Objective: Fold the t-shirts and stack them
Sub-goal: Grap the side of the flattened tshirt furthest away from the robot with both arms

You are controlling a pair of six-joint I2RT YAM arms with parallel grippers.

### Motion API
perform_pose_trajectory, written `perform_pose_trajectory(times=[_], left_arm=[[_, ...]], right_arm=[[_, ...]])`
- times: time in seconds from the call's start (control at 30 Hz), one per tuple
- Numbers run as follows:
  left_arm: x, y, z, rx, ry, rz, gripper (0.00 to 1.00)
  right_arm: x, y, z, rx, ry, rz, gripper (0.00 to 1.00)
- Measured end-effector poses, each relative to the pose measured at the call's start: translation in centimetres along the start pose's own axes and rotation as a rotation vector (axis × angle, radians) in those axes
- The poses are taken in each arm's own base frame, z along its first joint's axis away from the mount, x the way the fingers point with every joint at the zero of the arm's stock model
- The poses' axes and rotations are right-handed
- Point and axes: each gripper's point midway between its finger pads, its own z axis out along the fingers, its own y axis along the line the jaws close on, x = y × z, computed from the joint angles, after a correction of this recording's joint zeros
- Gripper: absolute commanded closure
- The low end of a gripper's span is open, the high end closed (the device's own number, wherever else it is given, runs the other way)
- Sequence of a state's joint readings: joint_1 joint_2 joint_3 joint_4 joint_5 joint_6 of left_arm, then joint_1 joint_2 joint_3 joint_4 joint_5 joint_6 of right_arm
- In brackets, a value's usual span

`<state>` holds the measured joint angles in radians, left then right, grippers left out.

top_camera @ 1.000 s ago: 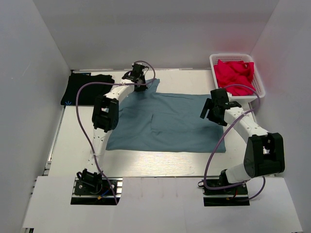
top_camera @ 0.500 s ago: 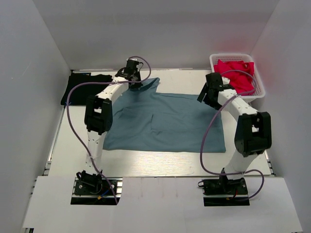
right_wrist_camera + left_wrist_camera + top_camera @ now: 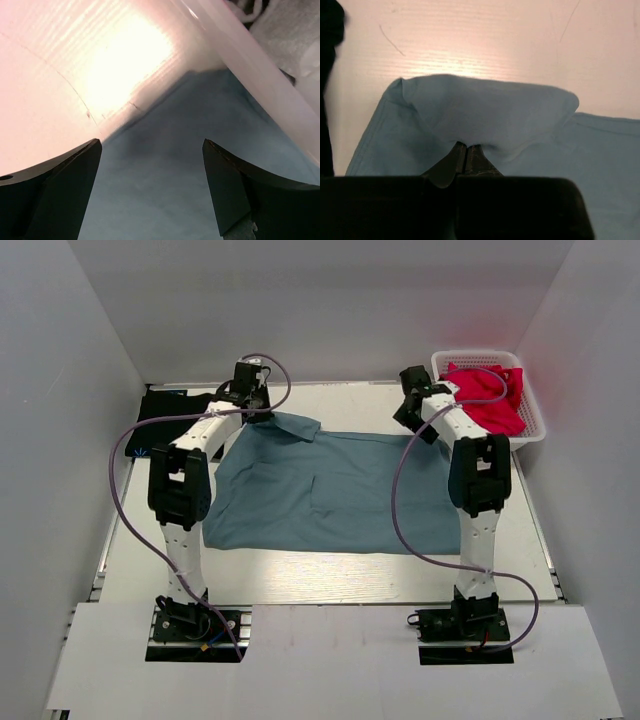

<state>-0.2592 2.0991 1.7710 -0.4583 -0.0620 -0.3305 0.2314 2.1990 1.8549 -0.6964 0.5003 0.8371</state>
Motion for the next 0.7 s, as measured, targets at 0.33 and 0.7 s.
perform_pose_trajectory(times=[0.33, 0.7], left_arm=[[3.0, 0.5, 0.3, 0.024, 0.078, -0.020, 1.00], [3.3, 0.4, 0.3, 0.059, 0.090, -0.043, 1.00]], right_arm=[[0.5, -0.3, 1.9, 0.088, -0.010, 0.055, 0.14], [2.0, 0.1, 4.4, 0.123, 0.007, 0.047, 0.34]])
